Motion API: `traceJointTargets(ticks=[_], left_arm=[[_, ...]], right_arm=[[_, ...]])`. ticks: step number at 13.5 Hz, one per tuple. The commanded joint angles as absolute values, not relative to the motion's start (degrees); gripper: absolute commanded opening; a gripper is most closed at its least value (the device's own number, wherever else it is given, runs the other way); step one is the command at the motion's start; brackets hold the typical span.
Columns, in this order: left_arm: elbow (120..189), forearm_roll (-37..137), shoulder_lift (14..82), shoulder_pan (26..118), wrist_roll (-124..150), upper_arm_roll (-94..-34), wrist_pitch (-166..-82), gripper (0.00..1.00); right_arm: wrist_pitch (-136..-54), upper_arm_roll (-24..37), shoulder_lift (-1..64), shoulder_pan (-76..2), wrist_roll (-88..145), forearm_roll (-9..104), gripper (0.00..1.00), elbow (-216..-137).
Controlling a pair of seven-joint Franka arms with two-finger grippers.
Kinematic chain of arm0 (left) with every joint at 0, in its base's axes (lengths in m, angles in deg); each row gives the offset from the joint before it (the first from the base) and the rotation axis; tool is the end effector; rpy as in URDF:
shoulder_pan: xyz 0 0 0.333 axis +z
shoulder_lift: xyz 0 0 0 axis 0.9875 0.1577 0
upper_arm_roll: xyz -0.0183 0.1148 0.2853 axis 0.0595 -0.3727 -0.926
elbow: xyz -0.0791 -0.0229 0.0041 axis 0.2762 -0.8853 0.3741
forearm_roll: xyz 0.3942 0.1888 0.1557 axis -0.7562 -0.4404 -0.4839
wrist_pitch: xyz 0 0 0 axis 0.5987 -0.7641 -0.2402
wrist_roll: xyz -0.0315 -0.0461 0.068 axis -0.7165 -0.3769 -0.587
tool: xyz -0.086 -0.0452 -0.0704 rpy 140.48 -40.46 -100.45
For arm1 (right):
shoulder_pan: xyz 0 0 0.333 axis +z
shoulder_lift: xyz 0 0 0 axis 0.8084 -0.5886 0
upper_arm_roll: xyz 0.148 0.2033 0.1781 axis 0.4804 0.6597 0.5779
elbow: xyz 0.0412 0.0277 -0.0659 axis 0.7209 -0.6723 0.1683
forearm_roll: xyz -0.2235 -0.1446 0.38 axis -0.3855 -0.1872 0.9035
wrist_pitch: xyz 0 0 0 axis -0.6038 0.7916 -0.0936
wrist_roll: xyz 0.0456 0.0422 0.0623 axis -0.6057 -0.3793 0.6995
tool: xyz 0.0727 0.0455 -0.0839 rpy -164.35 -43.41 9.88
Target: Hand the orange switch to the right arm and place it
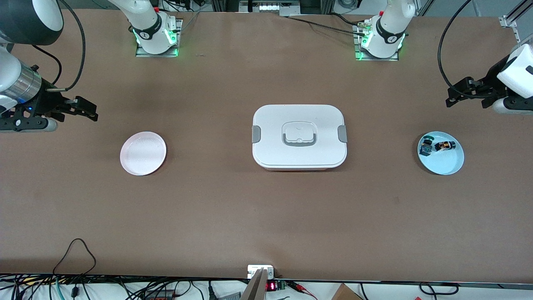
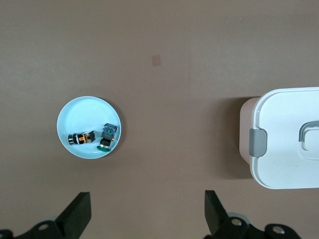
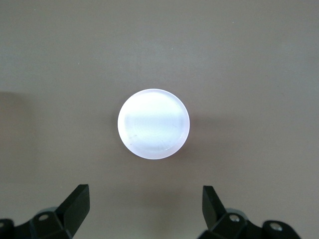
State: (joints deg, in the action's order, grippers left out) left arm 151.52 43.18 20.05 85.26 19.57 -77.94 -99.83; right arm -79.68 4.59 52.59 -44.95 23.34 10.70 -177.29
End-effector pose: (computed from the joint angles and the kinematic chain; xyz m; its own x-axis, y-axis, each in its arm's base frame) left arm 0.6172 -0.0054 0.5725 0.9997 -0.0015 -0.0250 -0.0007 -0.9995 0.0311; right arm 0.6420 0.0200 0.5038 0.9993 0.0269 -0.0262 0.0270 -0.9996 0.0014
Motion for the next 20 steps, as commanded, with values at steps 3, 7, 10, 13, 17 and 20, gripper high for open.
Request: traceJointTargets(ticks=[3,7,10,13,17,20], left_arm=[[151.2,42.1,19.9,85.5,19.5,-77.7,-98.9,1.0],[149.1,42.1,22.1,84.9,19.0,-77.6,-98.6,1.0],[148.6,42.1,23.8,84.9,19.1,-77.6,-98.2,1.0],[149.0,42.3,25.4,85.0,19.3,-77.3,-96.6,1.0],[149.6,42.0,28.9,85.7,19.4,-77.6,-96.8,1.0],[149.4,42.1,31.6,87.3,19.7,-78.0,-97.1,1.0]], right_arm=[[-79.5,4.7,54.1,-45.2,22.6,11.6,1.0,-178.6],[-79.8,4.6,54.1,-45.2,22.6,11.6,1.0,-178.5],[-79.8,4.7,54.0,-44.9,22.6,11.6,1.0,-178.5],[-79.8,4.7,54.1,-45.0,22.6,11.6,1.0,-178.5],[-79.8,4.7,54.1,-44.9,22.7,11.6,1.0,-178.5],[-79.8,4.7,54.1,-44.9,22.7,11.6,1.0,-178.5]])
